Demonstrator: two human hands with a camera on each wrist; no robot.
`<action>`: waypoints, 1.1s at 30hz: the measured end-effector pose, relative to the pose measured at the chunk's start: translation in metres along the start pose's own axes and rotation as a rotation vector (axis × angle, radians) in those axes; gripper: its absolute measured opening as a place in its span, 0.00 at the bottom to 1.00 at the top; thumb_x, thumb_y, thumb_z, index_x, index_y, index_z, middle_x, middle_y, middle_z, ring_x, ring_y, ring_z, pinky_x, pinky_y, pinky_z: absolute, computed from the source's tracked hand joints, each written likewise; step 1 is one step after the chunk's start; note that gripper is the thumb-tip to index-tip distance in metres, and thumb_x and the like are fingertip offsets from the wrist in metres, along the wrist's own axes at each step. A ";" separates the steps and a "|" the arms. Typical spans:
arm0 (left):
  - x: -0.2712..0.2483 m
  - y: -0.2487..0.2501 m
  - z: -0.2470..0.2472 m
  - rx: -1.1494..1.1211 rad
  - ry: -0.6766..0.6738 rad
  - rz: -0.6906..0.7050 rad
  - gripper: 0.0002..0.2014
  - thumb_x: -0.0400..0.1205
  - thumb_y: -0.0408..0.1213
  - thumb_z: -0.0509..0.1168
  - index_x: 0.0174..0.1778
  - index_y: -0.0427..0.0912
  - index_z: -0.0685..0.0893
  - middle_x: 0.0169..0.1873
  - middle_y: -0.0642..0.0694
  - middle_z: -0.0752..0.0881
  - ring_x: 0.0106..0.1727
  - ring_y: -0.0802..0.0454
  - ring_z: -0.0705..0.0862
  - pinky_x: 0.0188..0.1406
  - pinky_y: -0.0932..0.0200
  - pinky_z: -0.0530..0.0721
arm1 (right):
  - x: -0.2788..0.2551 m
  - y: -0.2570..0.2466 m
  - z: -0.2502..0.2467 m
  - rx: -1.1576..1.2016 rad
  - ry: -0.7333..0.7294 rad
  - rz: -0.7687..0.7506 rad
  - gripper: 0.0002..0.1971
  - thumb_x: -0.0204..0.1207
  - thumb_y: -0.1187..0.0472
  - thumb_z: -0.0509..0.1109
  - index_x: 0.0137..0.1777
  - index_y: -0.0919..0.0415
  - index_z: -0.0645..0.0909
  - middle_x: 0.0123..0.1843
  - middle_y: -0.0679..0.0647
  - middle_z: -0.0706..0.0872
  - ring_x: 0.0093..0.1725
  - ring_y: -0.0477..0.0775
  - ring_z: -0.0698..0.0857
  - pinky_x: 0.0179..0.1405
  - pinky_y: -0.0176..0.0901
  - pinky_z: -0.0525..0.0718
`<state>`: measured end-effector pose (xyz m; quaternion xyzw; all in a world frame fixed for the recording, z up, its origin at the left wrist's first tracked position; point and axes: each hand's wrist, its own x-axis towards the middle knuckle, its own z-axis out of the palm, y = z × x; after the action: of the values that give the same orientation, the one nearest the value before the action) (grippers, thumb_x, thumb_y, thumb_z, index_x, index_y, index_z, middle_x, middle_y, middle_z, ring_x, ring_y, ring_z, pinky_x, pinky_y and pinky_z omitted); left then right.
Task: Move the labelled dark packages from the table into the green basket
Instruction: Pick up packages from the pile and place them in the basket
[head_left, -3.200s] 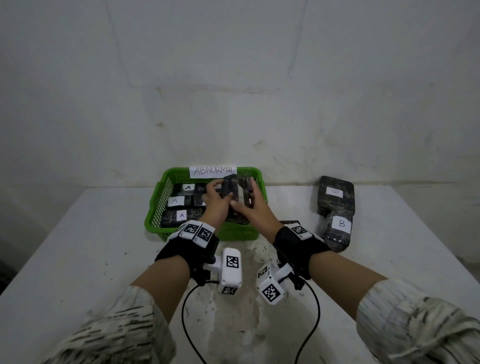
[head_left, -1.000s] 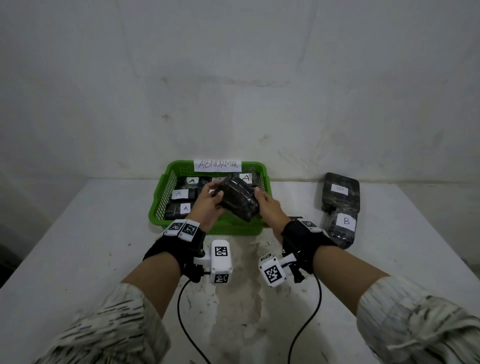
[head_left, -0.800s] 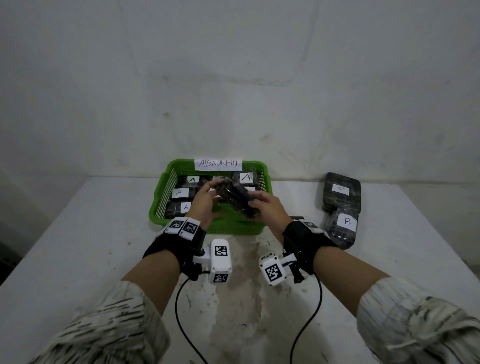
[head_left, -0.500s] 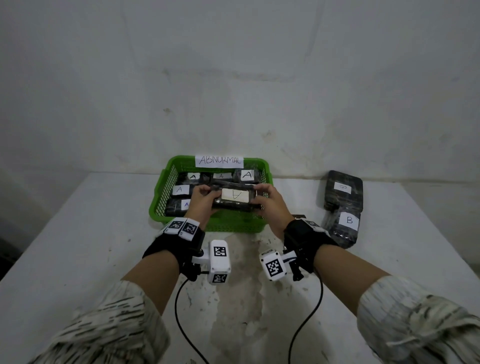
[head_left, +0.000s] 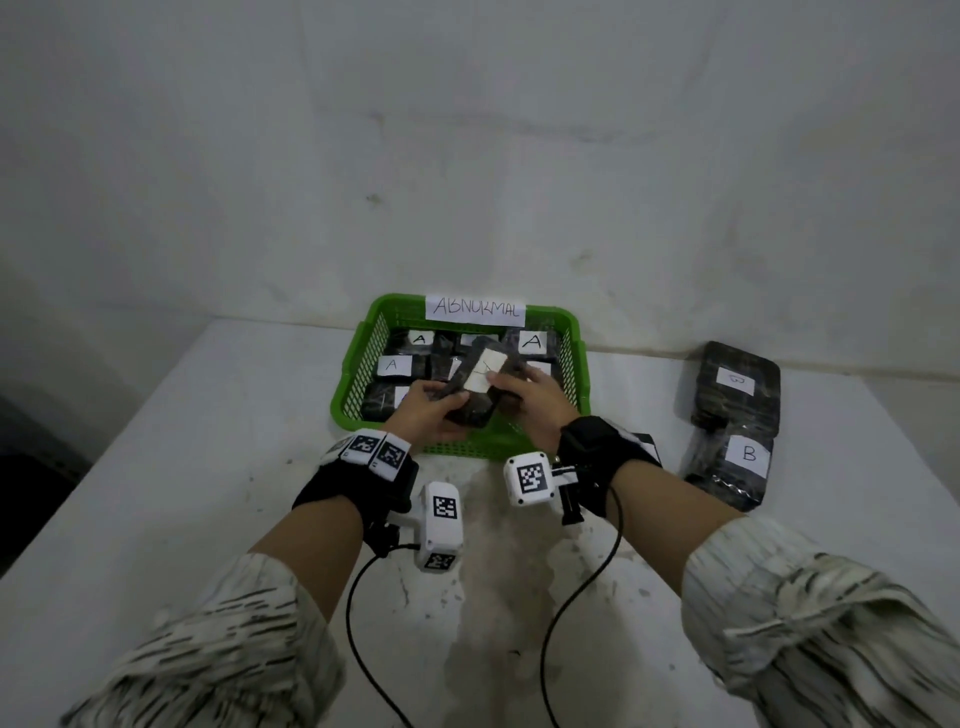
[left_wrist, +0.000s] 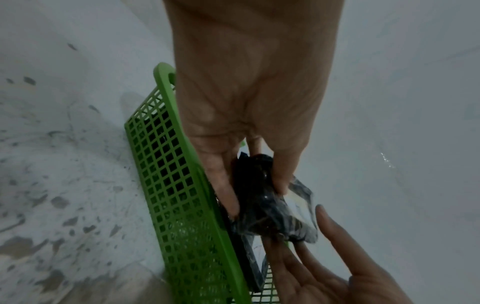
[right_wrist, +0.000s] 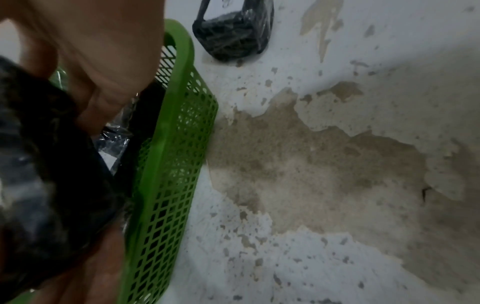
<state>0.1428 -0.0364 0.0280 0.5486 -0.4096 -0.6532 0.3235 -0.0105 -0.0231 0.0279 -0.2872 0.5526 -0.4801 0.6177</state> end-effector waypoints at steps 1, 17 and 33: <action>0.000 0.001 0.000 -0.011 -0.022 -0.028 0.20 0.82 0.33 0.65 0.67 0.32 0.68 0.67 0.32 0.77 0.55 0.37 0.85 0.41 0.48 0.88 | 0.002 -0.001 0.004 -0.087 -0.066 0.051 0.44 0.66 0.55 0.82 0.81 0.56 0.65 0.69 0.58 0.82 0.68 0.62 0.80 0.66 0.61 0.81; 0.013 -0.032 -0.031 1.251 0.118 0.102 0.22 0.80 0.64 0.53 0.63 0.59 0.80 0.75 0.44 0.69 0.80 0.37 0.57 0.76 0.29 0.38 | 0.040 0.013 -0.016 -0.748 0.140 0.070 0.10 0.72 0.68 0.68 0.34 0.54 0.75 0.40 0.54 0.78 0.48 0.58 0.77 0.51 0.50 0.77; 0.015 -0.044 -0.034 1.268 0.131 0.261 0.18 0.78 0.63 0.58 0.54 0.58 0.82 0.62 0.51 0.77 0.75 0.43 0.63 0.76 0.28 0.41 | 0.053 0.032 -0.011 -0.986 0.471 0.024 0.24 0.82 0.66 0.62 0.75 0.75 0.62 0.68 0.73 0.79 0.64 0.70 0.81 0.53 0.51 0.79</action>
<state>0.1749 -0.0351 -0.0201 0.6177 -0.7583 -0.2051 0.0379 -0.0163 -0.0574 -0.0247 -0.4210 0.8389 -0.2085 0.2748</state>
